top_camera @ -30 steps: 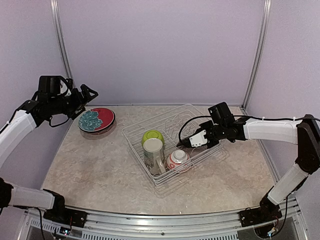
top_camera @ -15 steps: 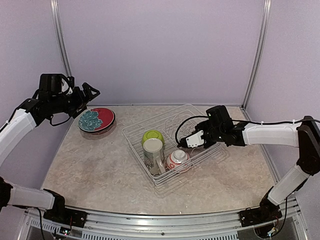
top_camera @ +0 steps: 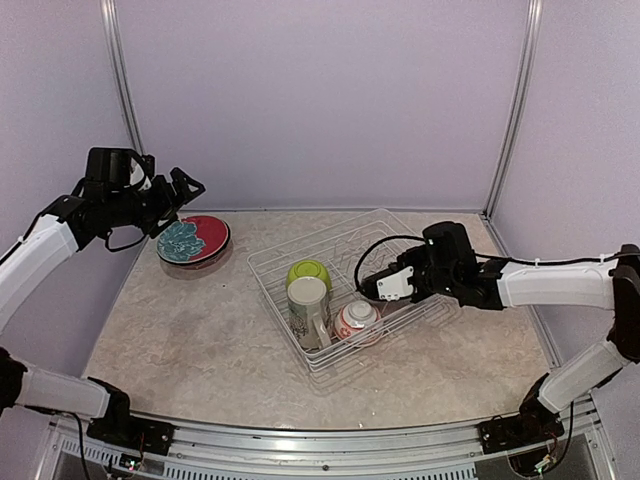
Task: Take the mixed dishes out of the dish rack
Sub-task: Grab the plate from the dish rack, then pass from the right arm to the left
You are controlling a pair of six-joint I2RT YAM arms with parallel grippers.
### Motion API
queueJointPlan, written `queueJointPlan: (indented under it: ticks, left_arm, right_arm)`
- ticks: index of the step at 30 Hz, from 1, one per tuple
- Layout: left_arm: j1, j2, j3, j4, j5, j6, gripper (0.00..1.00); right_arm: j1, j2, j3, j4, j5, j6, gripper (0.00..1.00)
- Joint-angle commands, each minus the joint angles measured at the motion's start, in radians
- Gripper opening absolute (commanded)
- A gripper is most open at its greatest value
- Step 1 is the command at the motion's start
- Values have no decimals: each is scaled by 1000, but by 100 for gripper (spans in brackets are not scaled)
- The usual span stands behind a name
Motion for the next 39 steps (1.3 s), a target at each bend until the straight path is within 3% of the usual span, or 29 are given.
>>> queueJointPlan:
  ticks: [1, 7, 12, 22, 24, 26, 29, 39]
  left_arm:
    - [-9, 20, 20, 25, 18, 5, 99]
    - [-19, 35, 22, 43, 20, 3, 99]
    - [-23, 47, 31, 47, 26, 6, 99]
    - [-33, 89, 54, 80, 80, 1, 99]
    - [-36, 97, 55, 95, 101, -6, 99]
    - [-36, 107, 56, 117, 137, -17, 99]
    - [-38, 130, 59, 159, 209, -35, 99]
    - [-94, 225, 67, 323, 428, -161, 99]
  right_arm:
    - [13, -97, -17, 49, 11, 35, 0]
    - [22, -159, -33, 35, 61, 65, 0]
    - [23, -214, 24, -42, 89, 235, 0]
    - [19, -369, 5, -99, -64, 536, 0]
    - [14, -392, -12, -20, -61, 667, 0]
    - [10, -393, -6, 68, 42, 860, 0]
    - [-7, -344, 81, 64, 112, 1173, 0]
    - [-107, -154, 189, 152, -186, 2096, 0]
